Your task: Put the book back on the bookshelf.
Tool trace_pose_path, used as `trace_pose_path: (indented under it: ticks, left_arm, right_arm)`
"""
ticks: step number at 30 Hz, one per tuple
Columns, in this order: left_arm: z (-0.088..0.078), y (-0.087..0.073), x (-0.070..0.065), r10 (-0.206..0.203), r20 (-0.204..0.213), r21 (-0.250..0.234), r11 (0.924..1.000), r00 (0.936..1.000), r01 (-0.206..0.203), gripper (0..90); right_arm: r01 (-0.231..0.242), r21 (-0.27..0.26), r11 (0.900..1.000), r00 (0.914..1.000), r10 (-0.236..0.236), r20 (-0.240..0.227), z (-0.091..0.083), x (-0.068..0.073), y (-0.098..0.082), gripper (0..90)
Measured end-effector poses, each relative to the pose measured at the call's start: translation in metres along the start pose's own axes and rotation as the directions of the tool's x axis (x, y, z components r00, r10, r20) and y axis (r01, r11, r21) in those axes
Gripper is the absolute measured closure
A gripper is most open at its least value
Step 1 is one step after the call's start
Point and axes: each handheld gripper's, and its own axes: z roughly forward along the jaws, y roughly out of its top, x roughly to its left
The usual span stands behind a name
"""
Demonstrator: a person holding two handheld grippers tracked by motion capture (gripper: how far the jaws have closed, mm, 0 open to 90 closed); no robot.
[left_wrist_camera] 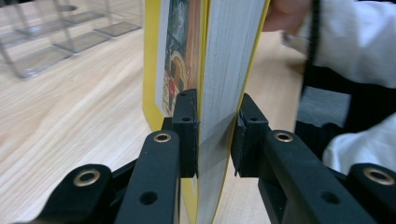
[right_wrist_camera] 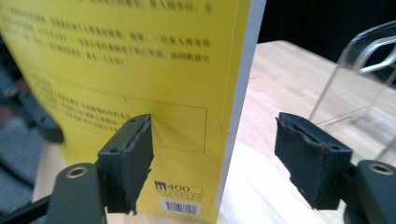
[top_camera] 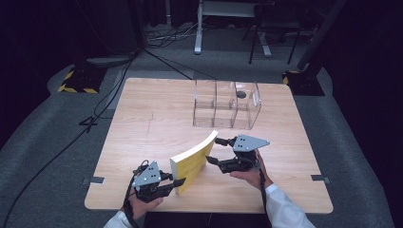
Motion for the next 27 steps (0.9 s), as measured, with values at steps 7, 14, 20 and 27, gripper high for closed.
trace_pose_path:
  ticks: [7,14,20,27]
  left_arm:
    - [0.001,0.002,0.005,0.022,0.073,0.015,0.9996,0.9971,-0.023,74.3]
    - [-0.004,0.002,0.011,0.033,-0.005,0.026,0.9991,0.9994,-0.033,74.6]
    - [-0.006,0.004,0.015,0.059,-0.059,0.057,0.9968,0.9966,-0.055,68.1]
    - [-0.002,0.007,0.019,0.061,-0.013,0.061,0.9963,0.9981,-0.060,64.9]
  right_arm:
    - [0.023,0.041,0.999,0.9864,-0.016,-0.164,0.002,-0.007,-0.006,27.7]
    - [0.075,0.052,0.996,0.9816,-0.065,-0.179,0.005,-0.001,-0.012,47.0]
    - [0.104,0.025,0.994,0.9654,-0.095,-0.243,-0.007,0.000,-0.016,59.6]
    - [0.155,-0.001,0.988,0.9393,-0.148,-0.310,-0.025,0.011,-0.023,67.9]
